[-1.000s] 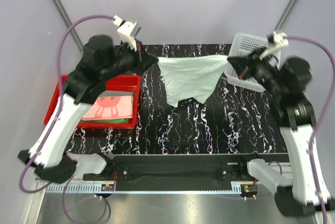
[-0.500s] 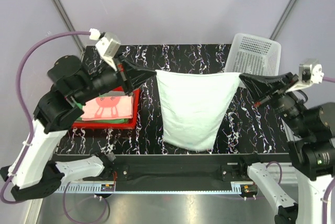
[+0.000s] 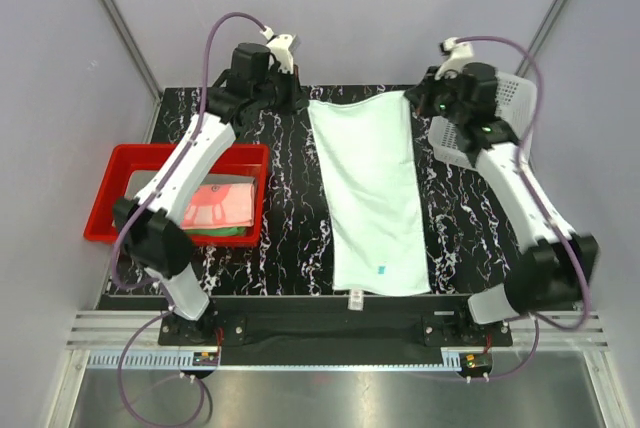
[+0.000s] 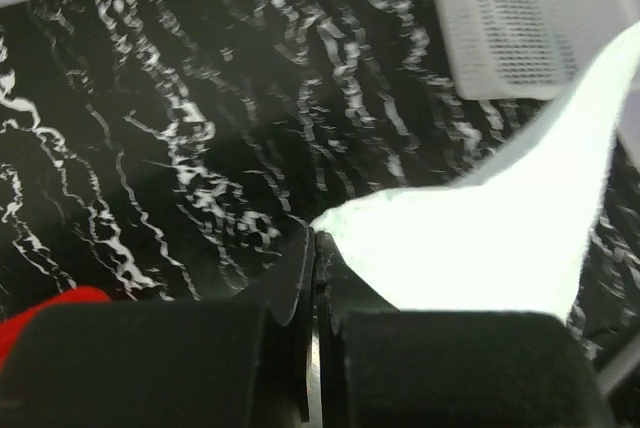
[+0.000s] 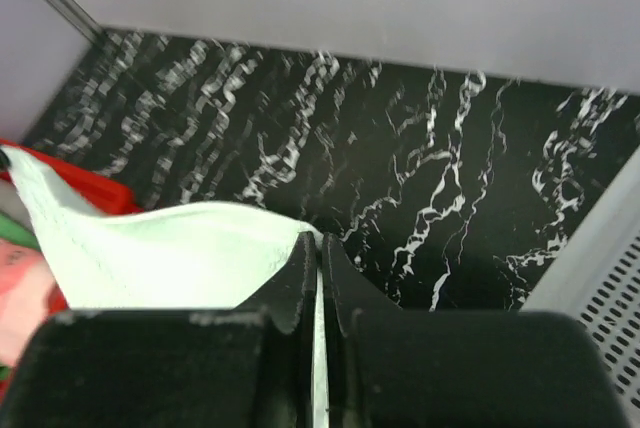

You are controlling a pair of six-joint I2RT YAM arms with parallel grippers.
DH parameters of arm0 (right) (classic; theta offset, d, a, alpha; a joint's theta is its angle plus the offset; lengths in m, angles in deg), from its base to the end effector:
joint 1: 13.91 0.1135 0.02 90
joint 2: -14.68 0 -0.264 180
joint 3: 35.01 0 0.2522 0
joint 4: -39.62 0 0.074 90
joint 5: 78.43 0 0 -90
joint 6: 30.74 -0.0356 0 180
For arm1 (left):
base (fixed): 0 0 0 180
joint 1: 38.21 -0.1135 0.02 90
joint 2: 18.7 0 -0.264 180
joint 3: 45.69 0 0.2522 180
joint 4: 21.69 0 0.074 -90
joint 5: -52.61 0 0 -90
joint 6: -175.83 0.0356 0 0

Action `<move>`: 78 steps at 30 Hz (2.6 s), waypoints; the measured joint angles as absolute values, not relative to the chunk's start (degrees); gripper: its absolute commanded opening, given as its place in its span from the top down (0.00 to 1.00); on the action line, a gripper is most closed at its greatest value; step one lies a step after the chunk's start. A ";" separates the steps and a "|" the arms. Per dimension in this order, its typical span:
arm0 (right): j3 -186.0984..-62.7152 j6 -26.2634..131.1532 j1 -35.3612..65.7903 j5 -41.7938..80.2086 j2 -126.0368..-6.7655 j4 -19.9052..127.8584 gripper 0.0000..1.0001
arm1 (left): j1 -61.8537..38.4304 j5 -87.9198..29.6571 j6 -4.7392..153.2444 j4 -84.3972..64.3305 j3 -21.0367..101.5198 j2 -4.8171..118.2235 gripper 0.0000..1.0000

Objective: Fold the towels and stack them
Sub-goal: Flatten out the crumpled towel, then fold the towel

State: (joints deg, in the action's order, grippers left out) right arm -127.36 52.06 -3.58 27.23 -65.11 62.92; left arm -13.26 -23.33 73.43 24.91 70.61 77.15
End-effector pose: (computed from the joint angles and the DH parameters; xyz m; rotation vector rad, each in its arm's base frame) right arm 0.3187 0.0679 0.4080 -0.2488 1.7565 0.4620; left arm 0.3415 -0.1684 0.4164 0.3843 2.0400 -0.6547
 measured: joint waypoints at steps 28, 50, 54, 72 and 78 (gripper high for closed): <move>-123.62 56.84 -6.43 37.52 -87.01 52.78 1.00 | -20.82 -10.89 82.21 18.77 62.75 93.63 1.00; -90.73 44.23 -4.79 34.55 -63.08 58.97 1.00 | -12.89 -10.91 79.18 14.62 30.57 73.33 1.00; -90.62 42.20 -4.66 34.53 -61.07 61.02 1.00 | -11.93 -11.74 78.52 14.79 29.33 72.76 1.00; -84.21 31.29 -3.78 31.84 -59.67 72.80 0.57 | -5.55 -22.67 72.25 20.65 23.84 68.30 0.59; -84.74 29.04 -3.65 30.48 -61.00 72.74 0.58 | -5.46 -22.63 65.45 18.05 23.80 68.63 0.60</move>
State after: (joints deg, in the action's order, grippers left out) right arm -84.74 29.04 -3.65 30.48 -61.00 72.74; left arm -5.46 -22.63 65.45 18.05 23.80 68.63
